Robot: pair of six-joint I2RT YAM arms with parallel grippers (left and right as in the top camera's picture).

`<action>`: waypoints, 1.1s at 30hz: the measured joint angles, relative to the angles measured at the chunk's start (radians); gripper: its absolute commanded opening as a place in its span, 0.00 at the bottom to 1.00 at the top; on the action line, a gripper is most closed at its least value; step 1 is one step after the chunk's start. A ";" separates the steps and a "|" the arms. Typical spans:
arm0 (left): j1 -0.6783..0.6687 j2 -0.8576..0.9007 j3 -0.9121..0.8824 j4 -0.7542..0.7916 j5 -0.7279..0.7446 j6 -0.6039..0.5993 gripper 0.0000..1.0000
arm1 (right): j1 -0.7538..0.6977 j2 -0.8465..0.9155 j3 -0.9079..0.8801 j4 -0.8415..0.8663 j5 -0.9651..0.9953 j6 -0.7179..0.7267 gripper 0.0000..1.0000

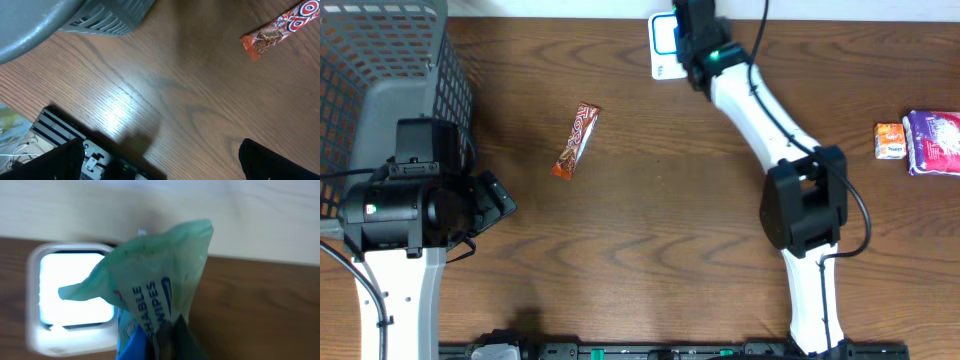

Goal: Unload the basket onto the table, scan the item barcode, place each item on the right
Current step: 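Carry the wipes pack right toward the orange and purple packs, then lower the wipes pack beside the purple pack and release it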

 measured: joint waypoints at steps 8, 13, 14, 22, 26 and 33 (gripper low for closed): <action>0.000 0.000 0.000 0.000 0.000 0.000 0.98 | -0.208 -0.002 0.031 -0.320 0.179 -0.004 0.01; 0.000 0.000 0.000 0.000 0.000 0.000 0.98 | -0.375 -0.002 0.031 -0.432 0.202 -0.007 0.01; 0.000 0.000 0.000 0.000 0.000 0.000 0.98 | -0.402 -0.002 0.031 -0.443 0.195 -0.007 0.01; 0.000 0.000 0.000 0.000 0.000 0.000 0.98 | -0.544 -0.002 -0.015 -0.469 0.110 0.058 0.01; 0.000 0.000 0.000 0.000 0.000 0.000 0.98 | -0.600 -0.002 -0.039 -0.483 0.057 0.159 0.01; 0.000 0.000 0.000 0.000 0.000 0.000 0.98 | -0.693 -0.002 -0.046 -0.546 0.021 0.344 0.01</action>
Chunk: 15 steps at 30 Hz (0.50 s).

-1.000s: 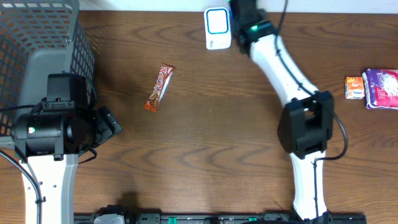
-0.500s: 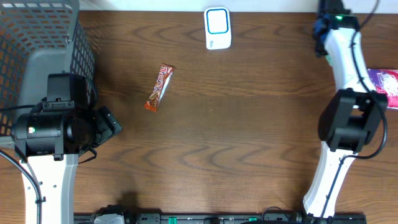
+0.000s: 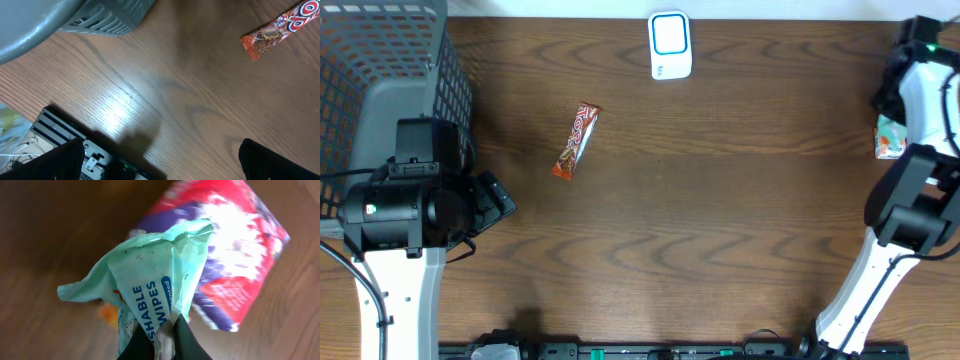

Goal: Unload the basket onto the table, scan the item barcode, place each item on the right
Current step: 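Lower the wipes pack beside the purple pack and release it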

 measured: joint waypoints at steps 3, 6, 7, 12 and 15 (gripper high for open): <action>0.000 0.000 0.000 0.000 0.000 0.000 0.98 | -0.027 -0.003 0.000 -0.021 -0.005 0.027 0.01; 0.000 0.000 0.000 0.000 0.000 0.000 0.98 | -0.052 -0.021 0.000 -0.046 -0.013 0.071 0.01; 0.000 0.000 0.000 0.000 0.000 0.000 0.98 | -0.060 -0.031 0.000 -0.059 -0.015 0.094 0.01; 0.000 0.000 0.000 0.000 0.000 0.000 0.98 | -0.132 -0.084 0.001 -0.139 -0.022 0.255 0.01; 0.000 0.000 0.000 0.000 0.000 0.000 0.98 | -0.185 -0.088 0.001 -0.180 -0.029 0.319 0.01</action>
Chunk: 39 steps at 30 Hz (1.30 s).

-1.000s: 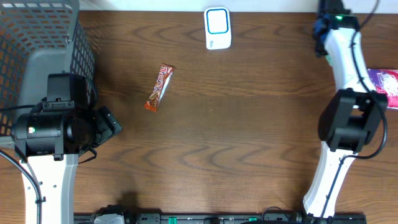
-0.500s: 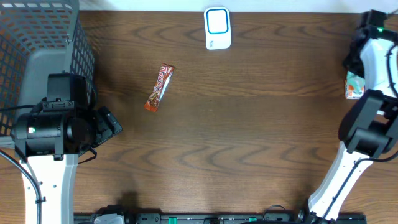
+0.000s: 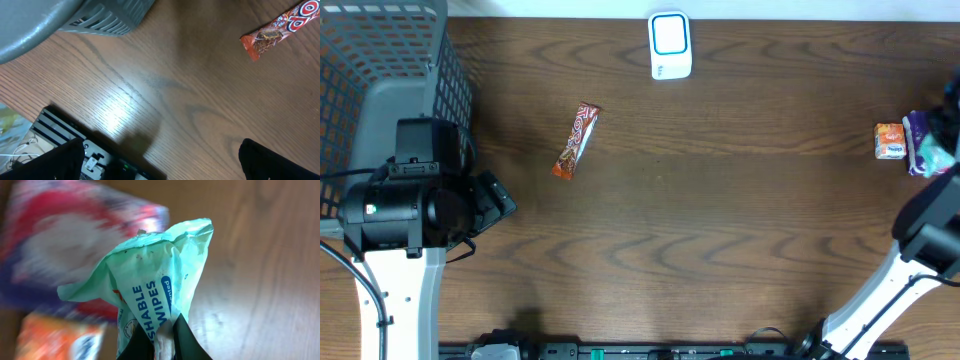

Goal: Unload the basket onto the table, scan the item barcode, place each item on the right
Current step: 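Lower the wipes pack beside the purple pack and release it, then swing the right gripper left to the orange snack bar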

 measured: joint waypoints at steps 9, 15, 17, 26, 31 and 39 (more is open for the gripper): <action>0.000 0.000 0.000 0.000 0.000 0.000 0.98 | -0.129 -0.002 -0.032 -0.035 -0.042 0.124 0.01; 0.000 0.000 0.000 0.000 0.000 0.000 0.98 | -0.143 -0.003 -0.180 0.072 -0.127 0.153 0.02; 0.000 0.000 0.000 0.000 0.000 0.000 0.98 | -0.143 -0.003 -0.209 0.097 -0.138 0.156 0.04; 0.000 0.000 0.000 0.000 0.000 0.000 0.98 | -0.143 -0.003 -0.257 0.169 -0.182 0.144 0.47; 0.000 0.000 0.000 0.000 0.000 0.000 0.98 | -0.143 -0.003 -0.247 0.151 -0.237 0.089 0.49; 0.000 0.000 0.000 0.000 0.000 0.000 0.98 | -0.143 -0.042 -0.123 0.066 -0.268 0.062 0.52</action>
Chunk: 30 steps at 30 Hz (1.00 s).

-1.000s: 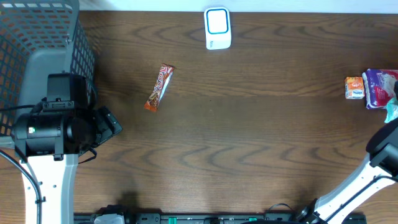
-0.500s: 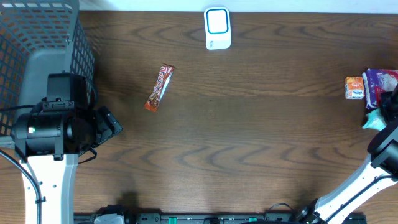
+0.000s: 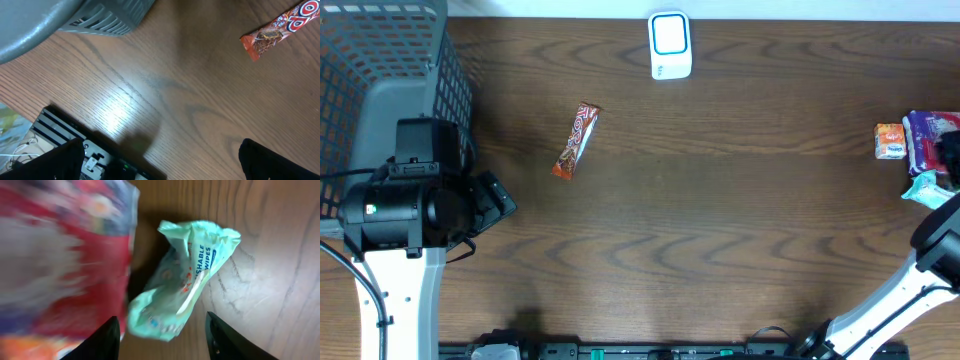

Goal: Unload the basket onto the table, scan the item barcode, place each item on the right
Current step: 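Swing the right gripper left to the orange snack bar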

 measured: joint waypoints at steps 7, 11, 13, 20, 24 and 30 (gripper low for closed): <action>0.000 0.000 0.000 0.000 0.000 0.000 0.98 | 0.010 -0.175 0.038 -0.004 -0.036 -0.003 0.51; 0.000 0.000 0.000 0.000 0.000 0.000 0.98 | 0.040 -0.248 0.048 -0.006 -0.135 -0.028 0.50; 0.000 0.000 0.000 0.000 0.000 0.000 0.98 | 0.071 -0.260 0.050 -0.004 -0.212 -0.054 0.50; 0.000 0.000 0.000 0.000 0.000 0.000 0.98 | 0.247 -0.256 0.050 -0.003 -0.369 -0.147 0.59; 0.000 0.000 0.000 0.000 0.000 0.000 0.98 | 0.395 -0.256 0.050 0.000 -0.396 -0.198 0.94; 0.000 0.000 0.000 0.000 0.000 0.000 0.98 | 0.605 -0.255 0.050 0.008 -0.404 -0.229 0.99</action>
